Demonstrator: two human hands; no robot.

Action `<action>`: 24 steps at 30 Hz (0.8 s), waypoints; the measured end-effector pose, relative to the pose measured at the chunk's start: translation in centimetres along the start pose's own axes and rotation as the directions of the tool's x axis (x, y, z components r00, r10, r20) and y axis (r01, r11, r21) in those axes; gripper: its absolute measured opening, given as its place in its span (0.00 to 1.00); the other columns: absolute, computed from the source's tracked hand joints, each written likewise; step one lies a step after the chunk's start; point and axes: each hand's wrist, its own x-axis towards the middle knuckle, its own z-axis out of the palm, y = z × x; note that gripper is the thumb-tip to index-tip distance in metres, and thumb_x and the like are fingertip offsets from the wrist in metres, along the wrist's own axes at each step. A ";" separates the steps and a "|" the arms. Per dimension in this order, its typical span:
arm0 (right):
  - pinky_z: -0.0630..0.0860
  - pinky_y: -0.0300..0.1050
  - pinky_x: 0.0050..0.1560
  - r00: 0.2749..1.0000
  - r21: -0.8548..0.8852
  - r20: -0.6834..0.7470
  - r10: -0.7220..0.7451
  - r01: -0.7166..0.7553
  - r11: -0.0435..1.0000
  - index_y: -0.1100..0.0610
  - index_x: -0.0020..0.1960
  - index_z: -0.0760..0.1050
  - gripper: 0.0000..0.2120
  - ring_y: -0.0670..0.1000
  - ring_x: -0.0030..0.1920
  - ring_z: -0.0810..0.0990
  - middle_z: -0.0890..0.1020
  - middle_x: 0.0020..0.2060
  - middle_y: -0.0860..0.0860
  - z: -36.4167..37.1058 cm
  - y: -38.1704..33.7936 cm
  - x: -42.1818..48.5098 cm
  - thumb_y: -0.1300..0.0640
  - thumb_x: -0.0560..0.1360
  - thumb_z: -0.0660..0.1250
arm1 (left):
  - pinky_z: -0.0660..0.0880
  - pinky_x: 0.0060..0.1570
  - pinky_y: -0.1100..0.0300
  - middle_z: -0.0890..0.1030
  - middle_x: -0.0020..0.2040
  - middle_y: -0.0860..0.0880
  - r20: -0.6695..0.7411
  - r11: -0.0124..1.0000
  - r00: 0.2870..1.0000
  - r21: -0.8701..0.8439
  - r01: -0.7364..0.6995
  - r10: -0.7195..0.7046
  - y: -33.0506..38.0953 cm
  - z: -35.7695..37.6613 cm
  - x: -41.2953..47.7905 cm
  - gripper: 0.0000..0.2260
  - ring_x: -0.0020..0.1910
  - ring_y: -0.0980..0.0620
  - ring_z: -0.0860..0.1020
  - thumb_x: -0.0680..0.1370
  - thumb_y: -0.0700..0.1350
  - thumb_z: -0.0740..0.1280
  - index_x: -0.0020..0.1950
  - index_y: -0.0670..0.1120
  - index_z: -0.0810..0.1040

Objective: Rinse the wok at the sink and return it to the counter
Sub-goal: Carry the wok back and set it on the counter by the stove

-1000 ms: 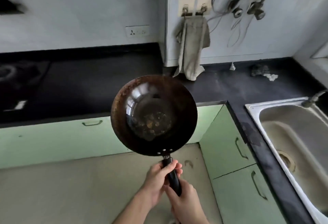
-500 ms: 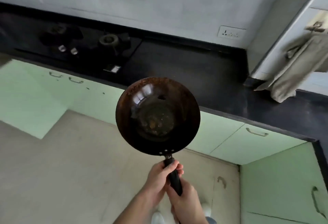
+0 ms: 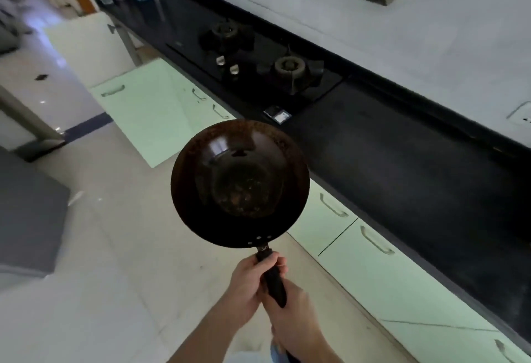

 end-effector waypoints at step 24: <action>0.73 0.50 0.26 0.870 -0.103 0.482 -0.106 0.176 0.979 0.58 0.42 0.74 0.08 0.53 0.23 0.74 0.75 0.25 0.52 4.2 -5.5 12.5 0.56 0.78 0.66 | 0.79 0.44 0.57 0.84 0.44 0.41 -0.434 0.891 0.889 -0.335 -0.306 0.142 6.1 -5.5 4.8 0.06 0.39 0.48 0.81 0.79 0.36 0.66 0.52 0.34 0.79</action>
